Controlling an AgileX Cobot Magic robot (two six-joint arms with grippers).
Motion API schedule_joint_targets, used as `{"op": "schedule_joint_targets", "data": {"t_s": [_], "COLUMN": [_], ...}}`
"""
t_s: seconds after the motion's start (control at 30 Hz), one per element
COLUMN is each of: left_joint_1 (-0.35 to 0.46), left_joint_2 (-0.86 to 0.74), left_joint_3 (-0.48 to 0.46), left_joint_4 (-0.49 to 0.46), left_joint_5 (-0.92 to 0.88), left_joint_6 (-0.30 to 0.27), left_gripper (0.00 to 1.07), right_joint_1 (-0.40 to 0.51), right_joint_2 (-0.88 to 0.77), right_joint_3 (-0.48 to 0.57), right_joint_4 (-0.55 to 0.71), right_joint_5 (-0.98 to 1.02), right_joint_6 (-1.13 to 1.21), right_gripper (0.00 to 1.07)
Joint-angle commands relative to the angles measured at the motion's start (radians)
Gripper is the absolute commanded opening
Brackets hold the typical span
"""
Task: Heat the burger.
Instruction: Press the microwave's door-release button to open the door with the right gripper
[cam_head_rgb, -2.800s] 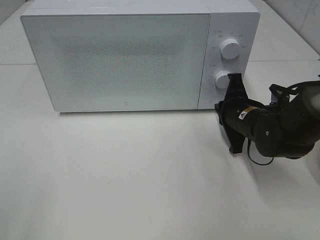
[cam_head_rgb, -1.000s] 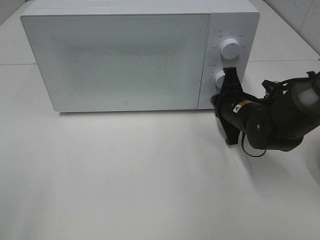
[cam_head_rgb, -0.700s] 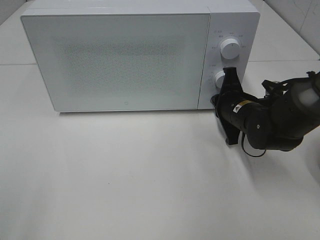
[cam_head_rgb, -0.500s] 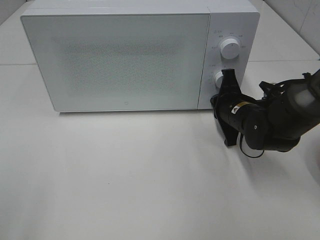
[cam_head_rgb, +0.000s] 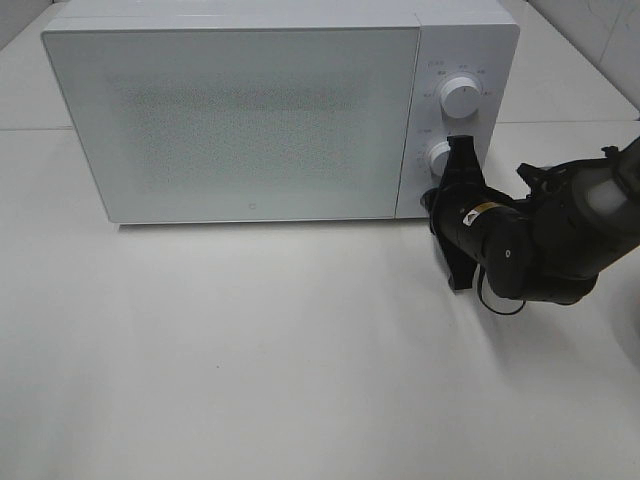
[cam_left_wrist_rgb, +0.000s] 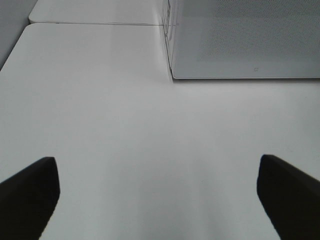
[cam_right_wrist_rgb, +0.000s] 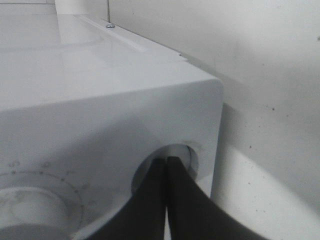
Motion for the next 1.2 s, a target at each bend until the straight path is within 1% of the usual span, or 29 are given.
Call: {"op": "schedule_joint_targets", "data": {"t_s": [0.03, 0.3, 0.33, 0.47, 0.77, 0.97, 1.13, 1.2], "left_joint_1": [0.002, 0.002, 0.002, 0.002, 0.002, 0.002, 0.002, 0.002], "left_joint_2": [-0.003, -0.003, -0.003, -0.003, -0.003, -0.003, -0.003, -0.003], "left_joint_3": [0.002, 0.002, 0.002, 0.002, 0.002, 0.002, 0.002, 0.002], "left_joint_4": [-0.003, -0.003, -0.003, -0.003, -0.003, -0.003, -0.003, -0.003], "left_joint_5": [-0.003, -0.003, -0.003, -0.003, -0.003, -0.003, -0.003, -0.003], "left_joint_6": [-0.007, -0.007, -0.007, -0.007, -0.007, -0.007, -0.007, -0.007], "left_gripper": [1.05, 1.05, 1.05, 1.05, 1.05, 1.05, 1.05, 1.05], "right_joint_1": [-0.011, -0.023, -0.037, -0.038, -0.026, -0.008, -0.002, 0.004], "right_joint_2": [-0.011, -0.011, -0.011, -0.011, -0.011, -0.011, -0.021, -0.03], "right_joint_3": [-0.056, -0.115, -0.132, -0.149, -0.123, -0.121, -0.088, -0.057], "right_joint_4": [0.005, 0.005, 0.011, 0.013, 0.011, 0.005, 0.004, 0.004], "right_joint_5": [-0.149, -0.138, -0.131, -0.13, -0.117, -0.068, -0.048, -0.049], "right_joint_6": [-0.019, -0.049, -0.055, -0.051, -0.023, -0.014, -0.01, -0.01], "right_gripper": [0.0, 0.0, 0.0, 0.0, 0.0, 0.0, 0.0, 0.0]}}
